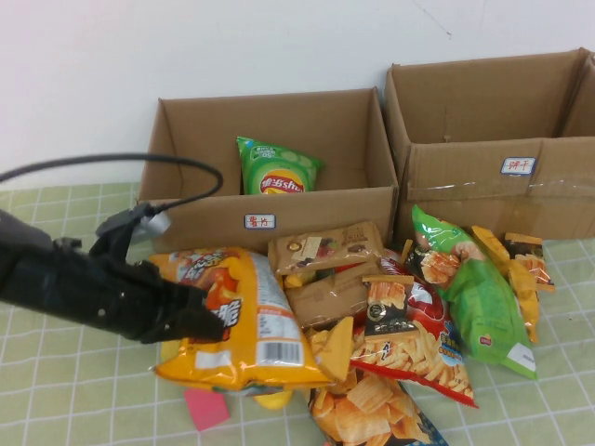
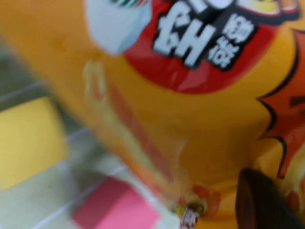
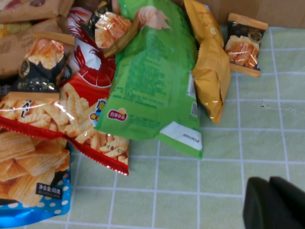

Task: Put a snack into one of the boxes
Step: Pick up the potato chip

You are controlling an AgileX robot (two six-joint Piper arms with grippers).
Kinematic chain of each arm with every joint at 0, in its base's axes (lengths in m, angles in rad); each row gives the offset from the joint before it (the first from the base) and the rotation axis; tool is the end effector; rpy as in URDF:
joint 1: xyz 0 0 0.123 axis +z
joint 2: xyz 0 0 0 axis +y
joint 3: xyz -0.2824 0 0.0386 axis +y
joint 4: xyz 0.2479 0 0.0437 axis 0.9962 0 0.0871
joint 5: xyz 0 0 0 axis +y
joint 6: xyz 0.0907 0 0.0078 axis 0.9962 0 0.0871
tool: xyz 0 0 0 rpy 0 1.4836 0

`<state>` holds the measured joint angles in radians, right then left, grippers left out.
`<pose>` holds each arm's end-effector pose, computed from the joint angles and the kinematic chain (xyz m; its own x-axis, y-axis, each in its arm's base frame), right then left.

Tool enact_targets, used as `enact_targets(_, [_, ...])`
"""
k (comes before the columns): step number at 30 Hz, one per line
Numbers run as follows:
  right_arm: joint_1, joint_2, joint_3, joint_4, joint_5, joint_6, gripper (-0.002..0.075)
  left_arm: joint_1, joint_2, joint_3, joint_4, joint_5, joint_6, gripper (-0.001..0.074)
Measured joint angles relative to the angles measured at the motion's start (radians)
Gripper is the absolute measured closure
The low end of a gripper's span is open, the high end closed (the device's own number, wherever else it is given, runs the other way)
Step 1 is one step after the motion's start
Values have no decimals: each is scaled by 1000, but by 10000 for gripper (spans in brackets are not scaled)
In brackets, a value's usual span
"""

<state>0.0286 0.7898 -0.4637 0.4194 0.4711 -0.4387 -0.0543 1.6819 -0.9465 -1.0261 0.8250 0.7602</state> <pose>0.1467 0.0211 0.2568 -0.6125 -0.0770 -0.7867 -0.2099 0.9754 0.0679 0.3075 -0.0741 0.2006 -0.9361 -0.0127 -0.3515 0.2174 0.7647 -0.6066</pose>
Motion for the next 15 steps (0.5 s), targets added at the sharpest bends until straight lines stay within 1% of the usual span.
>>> enact_targets(7, [0,0,0,0,0,0,728,0,-9,-107,18,196,22,730])
enact_targets(10, [0,0,0,0,0,0,728,0,-39,-155,33,243,24,730])
enact_targets(15, [0,0,0,0,0,0,728,0,-117,-252,34,268,27,731])
